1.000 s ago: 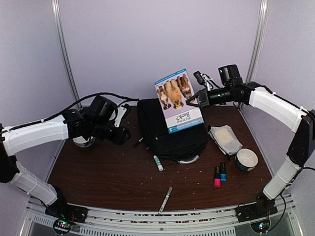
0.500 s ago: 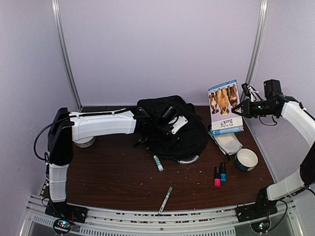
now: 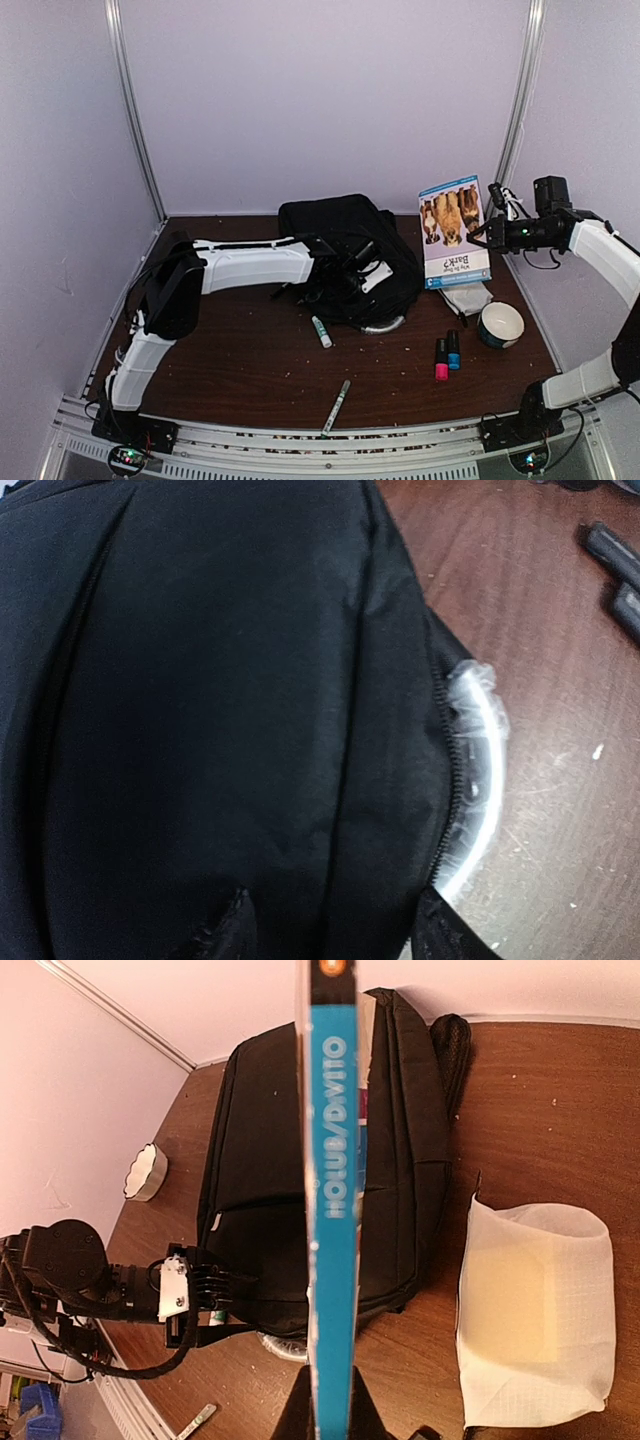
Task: Pack the student bag
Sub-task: Pick up the largest pocket of the bag from the student bag.
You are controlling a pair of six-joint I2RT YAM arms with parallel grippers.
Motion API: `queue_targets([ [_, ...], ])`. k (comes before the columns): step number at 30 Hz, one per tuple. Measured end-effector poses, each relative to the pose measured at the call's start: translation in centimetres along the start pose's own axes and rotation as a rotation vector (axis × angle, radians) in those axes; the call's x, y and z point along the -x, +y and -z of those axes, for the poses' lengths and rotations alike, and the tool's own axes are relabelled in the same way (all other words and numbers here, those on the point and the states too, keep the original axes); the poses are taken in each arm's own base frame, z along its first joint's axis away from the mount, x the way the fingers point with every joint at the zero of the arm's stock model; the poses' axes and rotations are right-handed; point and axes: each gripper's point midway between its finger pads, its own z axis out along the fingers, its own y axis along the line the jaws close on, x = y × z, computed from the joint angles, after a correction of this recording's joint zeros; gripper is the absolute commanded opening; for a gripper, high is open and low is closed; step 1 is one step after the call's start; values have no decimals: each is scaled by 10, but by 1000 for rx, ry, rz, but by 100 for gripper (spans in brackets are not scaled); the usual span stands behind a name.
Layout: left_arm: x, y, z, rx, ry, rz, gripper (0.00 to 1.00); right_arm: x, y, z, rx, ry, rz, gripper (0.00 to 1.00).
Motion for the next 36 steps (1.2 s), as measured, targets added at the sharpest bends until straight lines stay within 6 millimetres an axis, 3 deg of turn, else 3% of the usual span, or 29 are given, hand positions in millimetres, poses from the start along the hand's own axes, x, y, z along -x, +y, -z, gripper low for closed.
queue_targets([
  [8,2,22,-6,158,29,33,36,1,0,0,1,-3,4,0],
  [11,0,27,-7,191,37,38,20,0,0,0,1,-2,4,0],
  [13,0,28,-6,199,39,37,3,0,0,0,1,-2,4,0],
  [14,0,29,-5,204,41,33,0,0,0,0,0,-1,4,0],
  [23,2,37,0,247,35,51,0,-1,7,6,7,32,-4,0],
  [29,27,46,39,279,-56,98,0,24,38,21,93,-5,-21,0],
  [34,67,70,98,322,-228,181,0,13,52,14,215,32,-143,0],
  [36,74,78,109,330,-263,206,0,2,54,9,247,62,-194,0],
])
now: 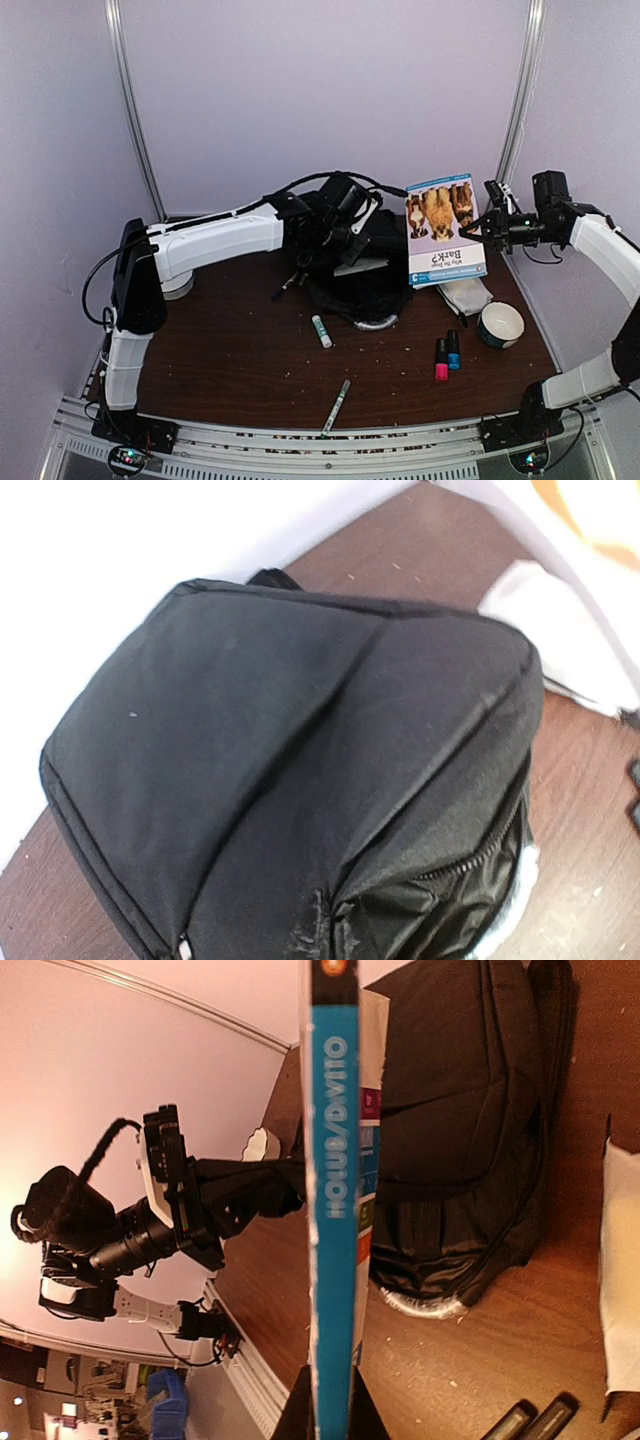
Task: Pack the student bag
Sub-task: Pick up the largest pocket of the bag from the student bag, then place the book in the largest pocket of the bag.
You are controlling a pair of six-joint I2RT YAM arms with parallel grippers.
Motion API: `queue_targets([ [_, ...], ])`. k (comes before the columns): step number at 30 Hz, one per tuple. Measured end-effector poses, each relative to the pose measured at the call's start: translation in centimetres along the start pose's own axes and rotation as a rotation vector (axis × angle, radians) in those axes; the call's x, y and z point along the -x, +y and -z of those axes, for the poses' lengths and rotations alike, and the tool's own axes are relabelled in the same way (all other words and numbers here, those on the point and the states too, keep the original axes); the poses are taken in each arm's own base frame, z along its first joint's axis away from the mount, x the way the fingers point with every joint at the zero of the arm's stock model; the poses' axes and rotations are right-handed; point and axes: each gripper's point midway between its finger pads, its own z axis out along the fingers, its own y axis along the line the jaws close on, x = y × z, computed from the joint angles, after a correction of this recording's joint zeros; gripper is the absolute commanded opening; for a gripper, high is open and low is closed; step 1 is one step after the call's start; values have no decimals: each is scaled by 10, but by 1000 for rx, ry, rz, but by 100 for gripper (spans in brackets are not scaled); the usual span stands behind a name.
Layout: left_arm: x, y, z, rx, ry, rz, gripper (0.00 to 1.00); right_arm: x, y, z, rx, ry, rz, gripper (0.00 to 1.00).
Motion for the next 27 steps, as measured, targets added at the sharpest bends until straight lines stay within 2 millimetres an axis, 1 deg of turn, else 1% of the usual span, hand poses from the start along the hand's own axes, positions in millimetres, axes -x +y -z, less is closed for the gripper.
queue_targets([
  [3,4,9,0,5,-9,36,0,-18,3,-10,39,62,-63,0],
  [6,4,12,-1,1,-9,64,0,-35,14,-17,79,117,-74,0],
  [8,5,12,-1,-8,-13,83,0,-51,18,-21,99,152,-86,0],
  [10,6,13,-2,-19,-15,106,0,-74,17,-26,112,194,-120,0],
  [13,7,16,-4,-29,-15,133,0,-100,13,-33,123,248,-176,0],
  [18,8,17,-5,-44,-20,166,0,-132,11,-45,135,327,-222,0],
  [22,9,16,-5,-56,-20,178,0,-146,11,-54,148,358,-236,0],
  [27,14,17,-3,-61,-32,187,0,-145,4,-70,146,369,-217,0],
])
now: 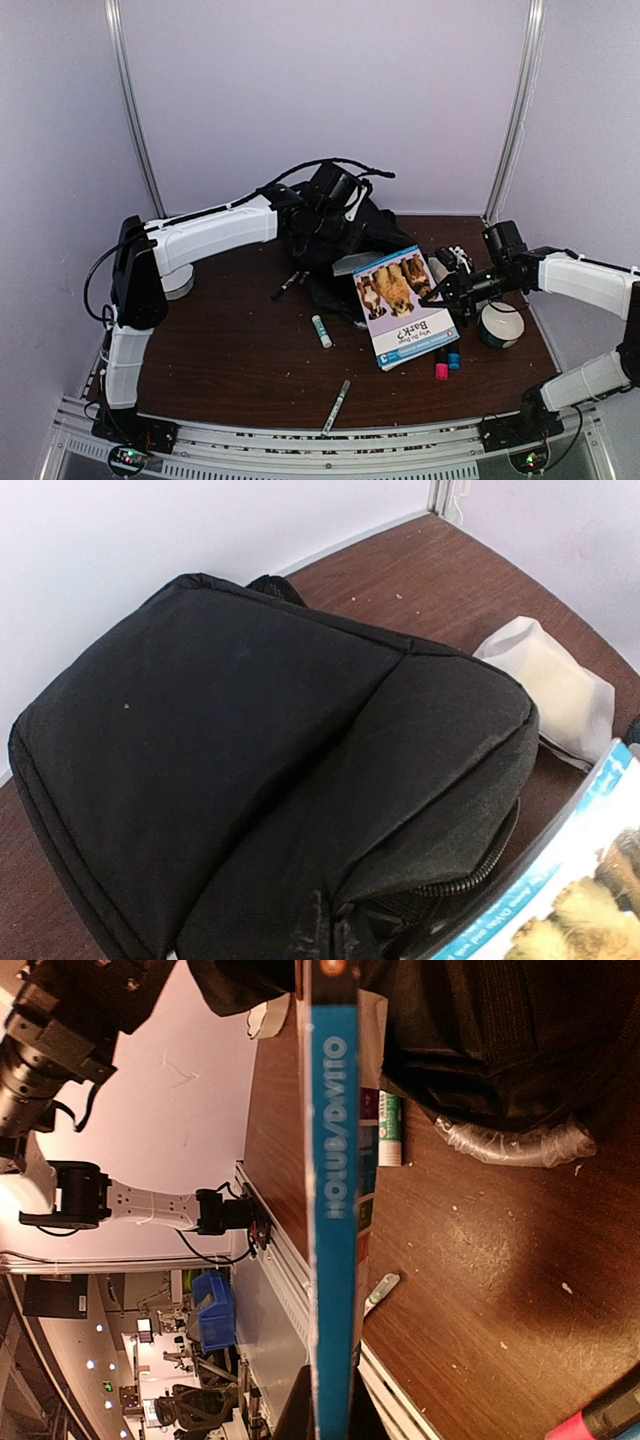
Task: Pack the student bag
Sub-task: Place the book in the largest pocket of the bag.
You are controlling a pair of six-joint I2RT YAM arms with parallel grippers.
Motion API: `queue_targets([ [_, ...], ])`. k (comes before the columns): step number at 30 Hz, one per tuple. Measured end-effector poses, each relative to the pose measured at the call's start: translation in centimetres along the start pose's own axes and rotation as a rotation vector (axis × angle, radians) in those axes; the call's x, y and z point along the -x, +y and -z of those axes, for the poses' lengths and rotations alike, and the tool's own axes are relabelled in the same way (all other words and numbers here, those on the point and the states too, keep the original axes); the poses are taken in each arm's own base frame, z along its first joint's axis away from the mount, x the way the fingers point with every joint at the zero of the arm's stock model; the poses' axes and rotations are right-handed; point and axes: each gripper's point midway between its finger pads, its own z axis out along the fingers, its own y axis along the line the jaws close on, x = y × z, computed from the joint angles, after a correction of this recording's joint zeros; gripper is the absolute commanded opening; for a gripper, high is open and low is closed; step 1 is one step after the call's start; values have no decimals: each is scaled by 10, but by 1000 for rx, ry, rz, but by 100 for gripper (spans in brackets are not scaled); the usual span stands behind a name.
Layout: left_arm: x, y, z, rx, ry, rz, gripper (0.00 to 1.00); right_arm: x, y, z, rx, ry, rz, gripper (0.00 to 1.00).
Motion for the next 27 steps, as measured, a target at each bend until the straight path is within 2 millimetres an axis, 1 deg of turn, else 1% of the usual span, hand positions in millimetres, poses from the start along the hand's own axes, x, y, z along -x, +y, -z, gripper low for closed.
queue_targets([
  [6,1,-1,0,-13,0,20,0,6,-19,-28,-23,52,33,0],
  [10,0,-4,0,-32,3,52,0,18,-31,-43,-31,85,24,0],
  [12,0,-5,0,-42,5,68,0,23,-35,-48,-32,90,28,0],
  [15,0,-6,0,-49,6,82,0,32,-34,-51,-28,82,50,0],
  [20,3,-8,2,-61,2,92,0,40,-30,-52,-23,68,77,0],
  [24,7,-9,3,-67,-6,92,0,48,-32,-53,-41,45,92,0],
  [27,5,-9,3,-68,1,76,0,55,-34,-54,-58,21,100,0],
])
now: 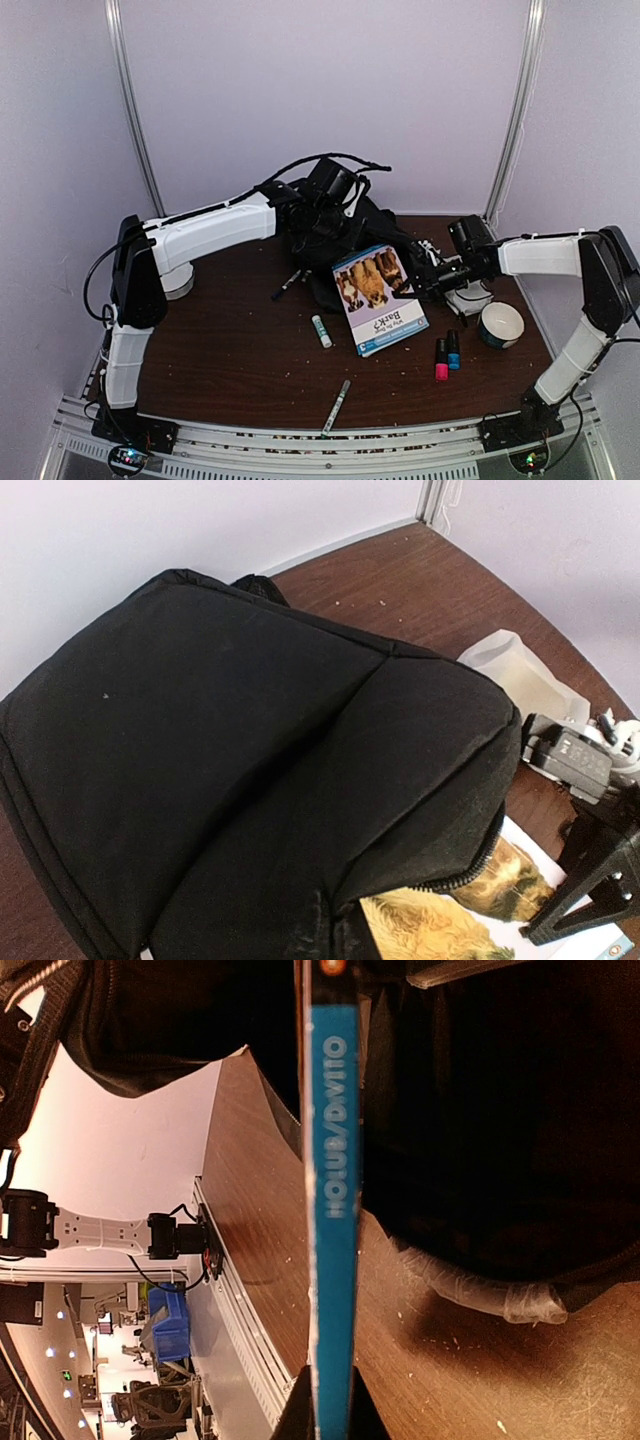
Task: Pack the student bag
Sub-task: Place the book in the largest pocket of the bag.
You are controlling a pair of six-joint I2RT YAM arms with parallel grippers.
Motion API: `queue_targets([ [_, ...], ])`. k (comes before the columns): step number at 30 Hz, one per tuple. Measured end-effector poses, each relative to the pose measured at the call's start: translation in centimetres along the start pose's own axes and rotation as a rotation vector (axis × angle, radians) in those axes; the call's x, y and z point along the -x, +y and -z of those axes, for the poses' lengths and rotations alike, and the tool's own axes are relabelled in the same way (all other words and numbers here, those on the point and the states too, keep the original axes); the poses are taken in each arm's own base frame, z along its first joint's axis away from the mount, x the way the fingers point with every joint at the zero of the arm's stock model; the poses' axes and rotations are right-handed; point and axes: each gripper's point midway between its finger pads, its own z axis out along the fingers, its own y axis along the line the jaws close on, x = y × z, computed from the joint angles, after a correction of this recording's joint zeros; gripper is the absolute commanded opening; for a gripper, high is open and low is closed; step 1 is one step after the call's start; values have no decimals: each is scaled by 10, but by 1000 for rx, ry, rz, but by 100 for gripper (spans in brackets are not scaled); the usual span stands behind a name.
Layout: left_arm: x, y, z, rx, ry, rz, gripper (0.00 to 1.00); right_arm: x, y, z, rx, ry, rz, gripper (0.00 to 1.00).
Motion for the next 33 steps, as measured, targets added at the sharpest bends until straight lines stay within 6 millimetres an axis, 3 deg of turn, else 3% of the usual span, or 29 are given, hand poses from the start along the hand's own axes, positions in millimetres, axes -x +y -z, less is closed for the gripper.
queue_targets([
  [14,-6,1,0,5,25,-75,0,6,-14,-14,-2,-3,-66,0],
  [22,-6,6,0,31,22,-76,0,-31,-11,-10,8,-38,-176,0],
  [26,-5,6,1,30,22,-76,0,-25,-5,-14,27,-42,-186,0],
  [33,-4,6,5,28,19,-78,0,10,-9,-33,92,-53,-221,0],
])
